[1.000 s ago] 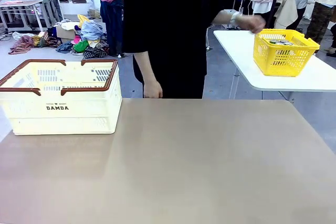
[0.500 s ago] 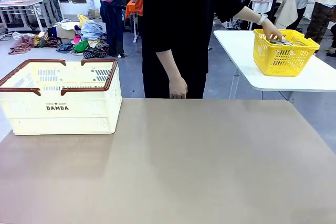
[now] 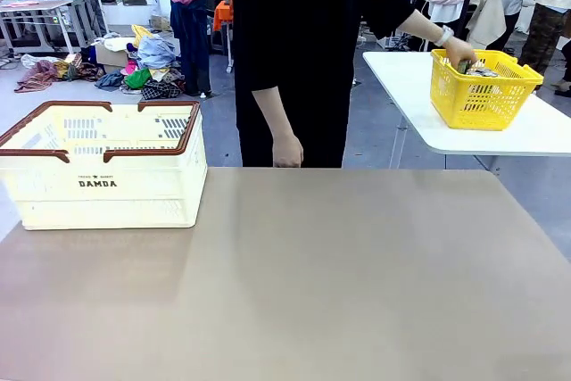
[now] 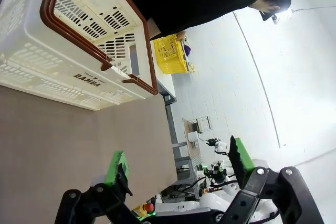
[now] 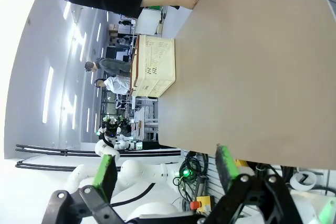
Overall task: Place the drinks into the Shopping basket.
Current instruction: Pick up one drink and place it into the Shopping basket.
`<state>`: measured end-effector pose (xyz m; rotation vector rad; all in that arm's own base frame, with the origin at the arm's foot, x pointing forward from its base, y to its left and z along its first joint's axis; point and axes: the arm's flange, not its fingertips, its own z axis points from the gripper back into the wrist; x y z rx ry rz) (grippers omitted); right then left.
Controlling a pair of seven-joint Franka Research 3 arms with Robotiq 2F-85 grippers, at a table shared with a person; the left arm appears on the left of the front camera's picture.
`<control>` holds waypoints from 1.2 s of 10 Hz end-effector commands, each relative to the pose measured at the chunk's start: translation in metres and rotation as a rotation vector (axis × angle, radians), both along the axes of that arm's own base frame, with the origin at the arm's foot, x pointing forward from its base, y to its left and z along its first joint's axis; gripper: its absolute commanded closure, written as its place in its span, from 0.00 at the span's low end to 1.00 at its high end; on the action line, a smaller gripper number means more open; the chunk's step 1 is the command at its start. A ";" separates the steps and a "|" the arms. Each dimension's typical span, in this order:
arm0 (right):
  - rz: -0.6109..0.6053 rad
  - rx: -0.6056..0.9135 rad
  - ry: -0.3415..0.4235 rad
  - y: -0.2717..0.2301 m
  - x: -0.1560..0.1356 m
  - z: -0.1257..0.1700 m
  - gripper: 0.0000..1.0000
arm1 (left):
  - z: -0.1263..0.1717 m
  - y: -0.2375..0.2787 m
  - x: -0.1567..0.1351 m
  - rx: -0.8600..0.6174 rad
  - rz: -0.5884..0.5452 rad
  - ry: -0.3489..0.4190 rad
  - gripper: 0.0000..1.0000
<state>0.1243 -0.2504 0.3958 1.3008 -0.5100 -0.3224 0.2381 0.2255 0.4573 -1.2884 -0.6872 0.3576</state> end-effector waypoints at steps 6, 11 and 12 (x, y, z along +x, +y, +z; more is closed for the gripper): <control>-0.009 -0.001 -0.033 -0.001 -0.005 0.003 0.00 | 0.001 0.002 0.001 -0.004 -0.002 -0.024 0.00; -0.009 -0.001 -0.033 -0.001 -0.005 0.003 0.00 | 0.001 0.002 0.001 -0.004 -0.002 -0.024 0.00; -0.009 -0.001 -0.033 -0.001 -0.005 0.003 0.00 | 0.001 0.002 0.001 -0.004 -0.002 -0.024 0.00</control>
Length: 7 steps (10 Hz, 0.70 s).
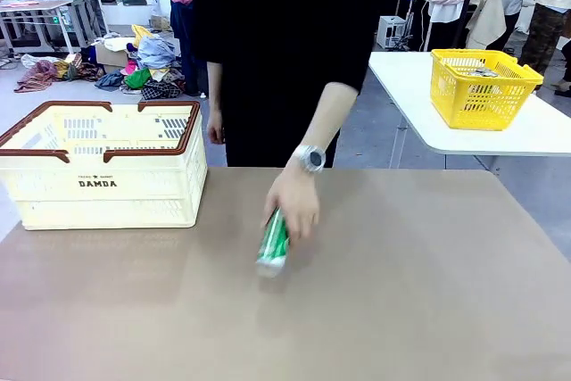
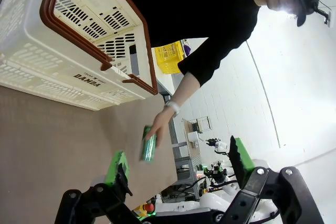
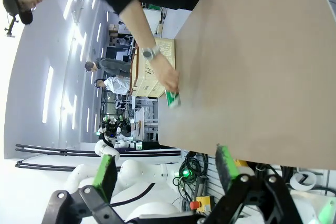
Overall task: Place the drinks into the Shopping basket.
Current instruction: Pick up one drink and place it into the Shopping basket.
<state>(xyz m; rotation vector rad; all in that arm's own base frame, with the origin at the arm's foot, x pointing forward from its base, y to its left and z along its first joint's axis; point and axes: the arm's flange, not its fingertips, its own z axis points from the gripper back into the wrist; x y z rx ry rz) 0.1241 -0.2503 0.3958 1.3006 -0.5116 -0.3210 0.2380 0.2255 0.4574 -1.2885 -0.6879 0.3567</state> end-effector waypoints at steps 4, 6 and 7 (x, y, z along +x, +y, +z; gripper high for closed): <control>-0.009 -0.001 -0.031 -0.001 -0.005 0.003 0.00 | 0.001 0.002 0.001 -0.004 -0.002 -0.023 0.00; -0.009 -0.001 -0.031 -0.001 -0.005 0.003 0.00 | 0.001 0.002 0.001 -0.004 -0.002 -0.023 0.00; -0.009 -0.001 -0.031 -0.001 -0.005 0.003 0.00 | 0.001 0.002 0.001 -0.004 -0.002 -0.023 0.00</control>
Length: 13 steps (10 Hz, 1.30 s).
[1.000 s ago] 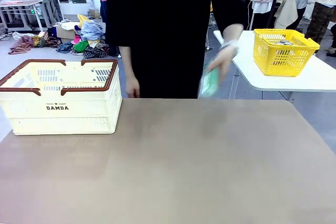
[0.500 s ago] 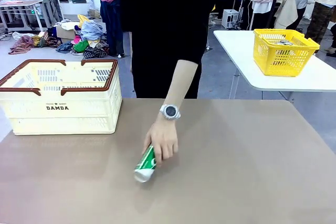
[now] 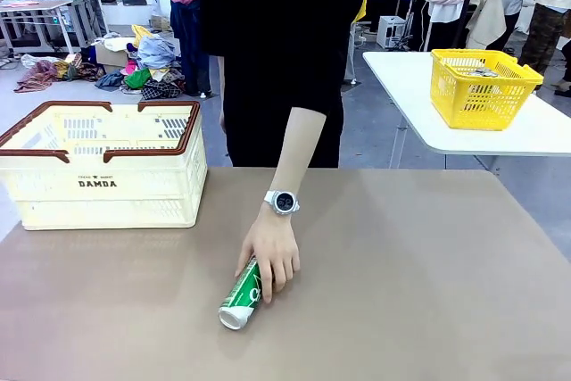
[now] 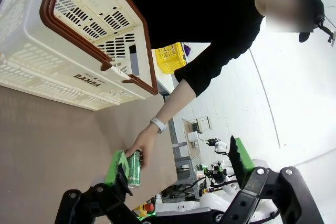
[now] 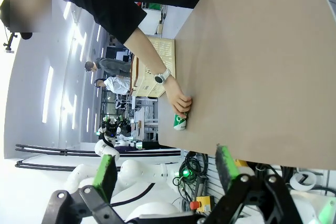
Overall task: Place the drinks into the Shopping basket.
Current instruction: Pick up one drink and place it into the Shopping basket.
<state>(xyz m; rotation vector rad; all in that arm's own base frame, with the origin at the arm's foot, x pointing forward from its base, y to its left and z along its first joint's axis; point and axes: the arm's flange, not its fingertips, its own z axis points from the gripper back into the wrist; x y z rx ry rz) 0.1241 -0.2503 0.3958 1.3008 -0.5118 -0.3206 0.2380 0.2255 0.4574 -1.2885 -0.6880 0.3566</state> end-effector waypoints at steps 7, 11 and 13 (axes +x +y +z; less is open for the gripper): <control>-0.009 -0.001 -0.031 -0.001 -0.005 0.003 0.00 | 0.001 0.002 0.001 -0.004 -0.002 -0.023 0.00; -0.009 -0.001 -0.031 -0.001 -0.005 0.003 0.00 | 0.001 0.002 0.001 -0.004 -0.002 -0.023 0.00; -0.009 -0.001 -0.031 -0.001 -0.005 0.003 0.00 | 0.018 -0.039 0.003 0.149 -0.041 0.038 0.00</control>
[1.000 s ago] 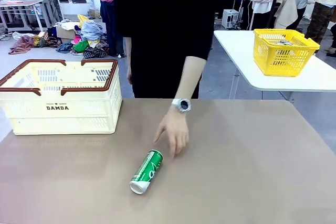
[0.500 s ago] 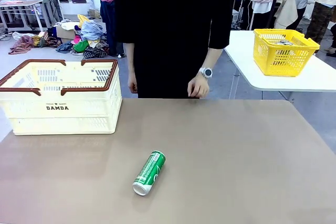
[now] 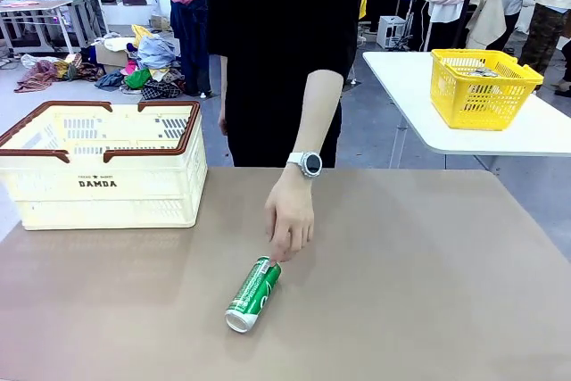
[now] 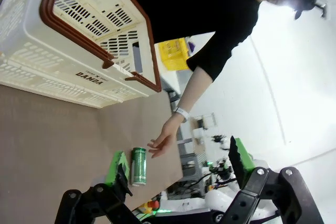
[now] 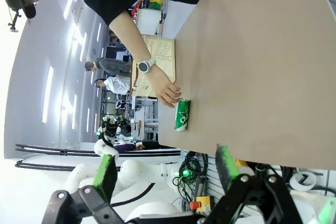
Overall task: Place the drinks into the Shopping basket.
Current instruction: Pick up one drink and place it into the Shopping basket.
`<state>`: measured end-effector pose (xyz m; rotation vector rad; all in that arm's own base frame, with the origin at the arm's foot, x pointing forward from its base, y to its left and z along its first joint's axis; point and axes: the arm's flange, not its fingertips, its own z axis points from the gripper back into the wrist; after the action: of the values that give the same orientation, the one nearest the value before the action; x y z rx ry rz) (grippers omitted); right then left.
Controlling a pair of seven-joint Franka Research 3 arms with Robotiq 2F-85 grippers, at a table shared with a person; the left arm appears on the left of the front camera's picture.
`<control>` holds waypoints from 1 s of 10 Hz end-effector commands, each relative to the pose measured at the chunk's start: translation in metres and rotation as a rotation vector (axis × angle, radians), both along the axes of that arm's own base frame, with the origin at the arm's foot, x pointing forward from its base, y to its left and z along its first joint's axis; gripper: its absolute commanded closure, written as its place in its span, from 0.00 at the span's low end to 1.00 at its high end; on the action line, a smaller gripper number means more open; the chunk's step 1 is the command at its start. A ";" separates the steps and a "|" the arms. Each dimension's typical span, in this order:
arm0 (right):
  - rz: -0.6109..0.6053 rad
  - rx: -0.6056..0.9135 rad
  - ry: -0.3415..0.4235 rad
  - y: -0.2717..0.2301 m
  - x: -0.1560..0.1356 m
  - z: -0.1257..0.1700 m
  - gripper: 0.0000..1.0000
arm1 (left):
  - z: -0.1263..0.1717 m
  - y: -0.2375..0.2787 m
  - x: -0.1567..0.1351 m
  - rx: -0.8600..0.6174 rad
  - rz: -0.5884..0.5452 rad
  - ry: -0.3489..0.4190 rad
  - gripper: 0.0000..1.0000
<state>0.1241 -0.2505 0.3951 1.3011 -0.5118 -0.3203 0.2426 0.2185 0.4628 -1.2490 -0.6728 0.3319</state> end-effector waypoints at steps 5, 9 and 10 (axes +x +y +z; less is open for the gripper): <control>-0.009 -0.001 -0.031 -0.001 -0.005 0.003 0.00 | 0.024 0.008 0.015 0.110 -0.047 0.094 0.00; -0.009 -0.001 -0.031 -0.001 -0.005 0.003 0.00 | 0.008 0.068 -0.021 -0.071 0.019 0.057 0.00; -0.009 -0.001 -0.031 -0.001 -0.005 0.003 0.00 | 0.013 0.033 -0.007 -0.011 -0.040 0.067 0.00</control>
<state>0.1246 -0.2507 0.3951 1.2998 -0.5095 -0.3192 0.2140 0.2943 0.4645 -1.2798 -0.6083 0.4423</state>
